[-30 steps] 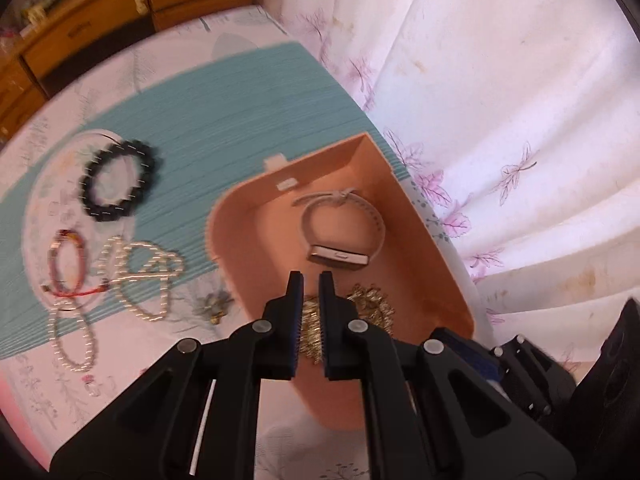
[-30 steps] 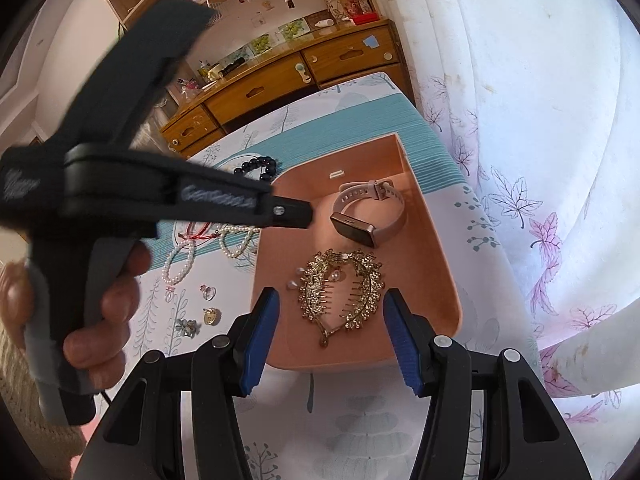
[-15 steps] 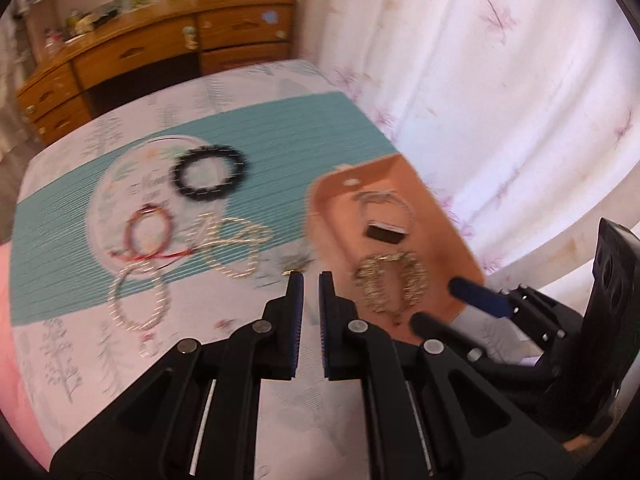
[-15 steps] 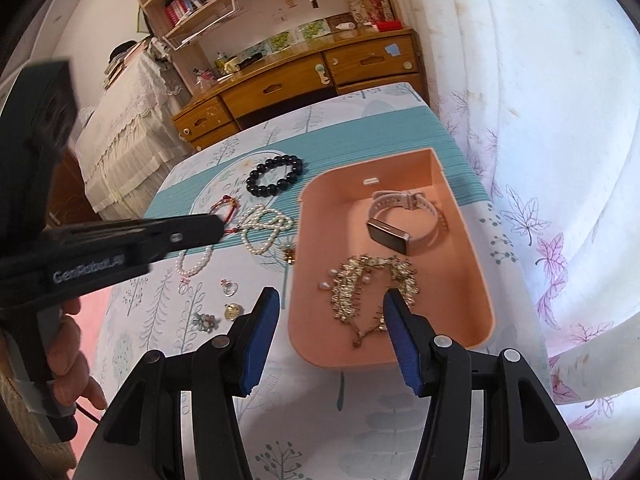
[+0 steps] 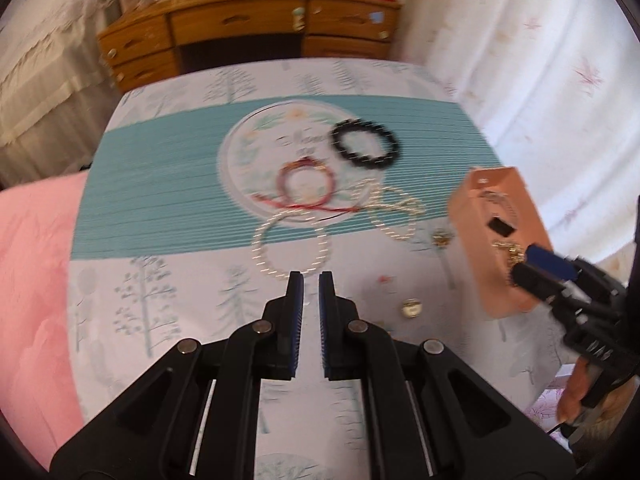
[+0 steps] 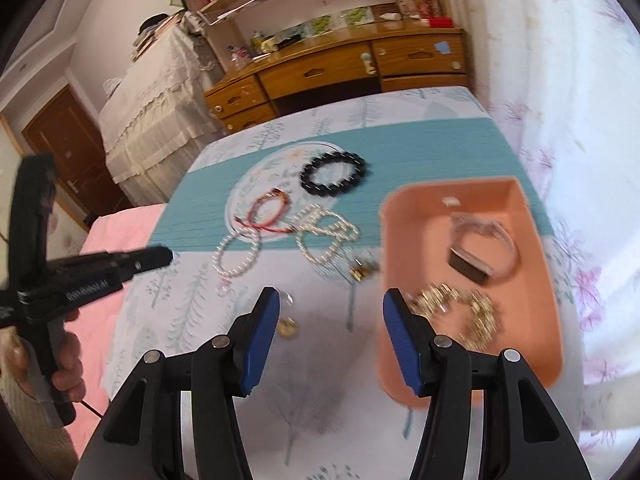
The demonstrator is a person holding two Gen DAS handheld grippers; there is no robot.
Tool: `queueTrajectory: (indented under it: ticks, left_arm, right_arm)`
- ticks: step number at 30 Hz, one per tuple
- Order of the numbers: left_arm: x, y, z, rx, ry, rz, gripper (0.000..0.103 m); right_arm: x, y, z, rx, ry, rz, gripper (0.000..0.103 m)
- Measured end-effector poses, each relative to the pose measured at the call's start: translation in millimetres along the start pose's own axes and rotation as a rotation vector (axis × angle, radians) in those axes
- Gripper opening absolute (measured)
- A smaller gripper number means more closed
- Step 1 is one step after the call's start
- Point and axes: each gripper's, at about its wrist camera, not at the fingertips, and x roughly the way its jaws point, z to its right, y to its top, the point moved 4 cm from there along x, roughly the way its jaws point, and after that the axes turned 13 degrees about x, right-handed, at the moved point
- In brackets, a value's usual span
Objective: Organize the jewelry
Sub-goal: 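Grasp the black bead bracelet with the right gripper while the left grasps the pearl bracelet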
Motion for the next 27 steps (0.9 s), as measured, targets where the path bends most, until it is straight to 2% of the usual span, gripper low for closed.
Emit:
queueTrajectory:
  ticks: [8,10,16,20,27]
  left_arm:
    - [25.5,3.3,-46.1,-0.058,-0.008,-0.090,0.004]
    - [38.1,5.4,-52.9,-0.058,-0.031,-0.126,0.004]
    - [81.2,15.0,-61.0,-0.053,-0.078,-0.187,0.004]
    - [107.2,20.9,-62.2,-0.062,-0.094,-0.225,0.004]
    - [128.0,28.9,-61.7,-0.060,-0.109,-0.244,0.004]
  right_arm:
    - [27.7,62.1,-41.1,-0.068,0.026,-0.050,0.055]
    - [37.9,81.3,-48.5,-0.074,0.023,-0.062,0.055]
    - [99.1,130.6,-63.5,-0.061,0.006,-0.151,0.054]
    - [152.1,148.1,-64.2,-0.036,-0.032,-0.231,0.043]
    - [219.9,157.1,-59.4,0.022,-0.077,-0.301,0.042]
